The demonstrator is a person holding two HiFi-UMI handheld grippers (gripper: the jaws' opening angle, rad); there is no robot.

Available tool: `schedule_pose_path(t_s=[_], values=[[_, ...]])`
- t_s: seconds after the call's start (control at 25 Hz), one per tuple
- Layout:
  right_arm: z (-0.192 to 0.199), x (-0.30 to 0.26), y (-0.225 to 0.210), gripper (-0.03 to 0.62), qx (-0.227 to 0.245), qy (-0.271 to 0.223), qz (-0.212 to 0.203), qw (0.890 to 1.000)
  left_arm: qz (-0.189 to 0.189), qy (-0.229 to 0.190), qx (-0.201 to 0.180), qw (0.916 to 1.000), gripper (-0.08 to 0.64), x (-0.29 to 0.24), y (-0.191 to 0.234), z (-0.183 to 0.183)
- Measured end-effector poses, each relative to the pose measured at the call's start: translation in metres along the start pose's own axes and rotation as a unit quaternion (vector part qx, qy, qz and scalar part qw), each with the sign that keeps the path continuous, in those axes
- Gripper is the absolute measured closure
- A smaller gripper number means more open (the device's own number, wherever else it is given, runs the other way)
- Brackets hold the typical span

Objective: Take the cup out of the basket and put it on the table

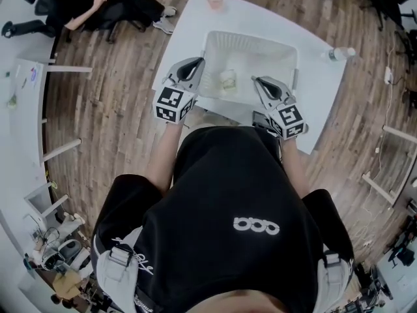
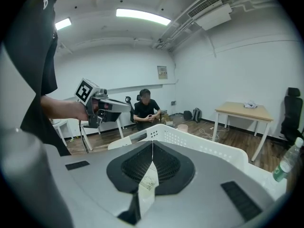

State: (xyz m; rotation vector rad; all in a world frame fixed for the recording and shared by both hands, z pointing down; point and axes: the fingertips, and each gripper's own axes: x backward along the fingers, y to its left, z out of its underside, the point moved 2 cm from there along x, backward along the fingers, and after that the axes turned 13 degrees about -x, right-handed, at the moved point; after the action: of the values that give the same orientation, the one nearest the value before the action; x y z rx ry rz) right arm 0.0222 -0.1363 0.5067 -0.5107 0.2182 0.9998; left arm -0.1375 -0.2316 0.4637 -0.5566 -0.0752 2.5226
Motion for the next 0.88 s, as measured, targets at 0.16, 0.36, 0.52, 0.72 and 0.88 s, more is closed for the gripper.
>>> schedule_pose_path(t_s=[0.16, 0.36, 0.52, 0.72, 0.88], values=[[0.008, 0.019, -0.011, 0.568, -0.009, 0.001, 0.003, 1.0, 0.023, -0.011, 0.002, 0.9997, 0.551, -0.013, -0.028, -0.011], [0.012, 0.035, -0.026, 0.568, -0.016, -0.003, 0.007, 1.0, 0.033, -0.011, 0.005, 0.9994, 0.551, -0.027, -0.046, -0.016], [0.011, 0.043, -0.037, 0.568, -0.022, -0.007, 0.014, 1.0, 0.038, -0.008, 0.006, 0.9992, 0.551, -0.033, -0.051, -0.019], [0.012, 0.048, -0.044, 0.568, -0.024, -0.009, 0.016, 1.0, 0.04, -0.001, 0.005, 0.9992, 0.551, -0.039, -0.054, -0.017], [0.012, 0.049, -0.047, 0.568, -0.027, -0.007, 0.014, 1.0, 0.048, 0.012, 0.002, 0.9988, 0.551, -0.046, -0.054, -0.016]])
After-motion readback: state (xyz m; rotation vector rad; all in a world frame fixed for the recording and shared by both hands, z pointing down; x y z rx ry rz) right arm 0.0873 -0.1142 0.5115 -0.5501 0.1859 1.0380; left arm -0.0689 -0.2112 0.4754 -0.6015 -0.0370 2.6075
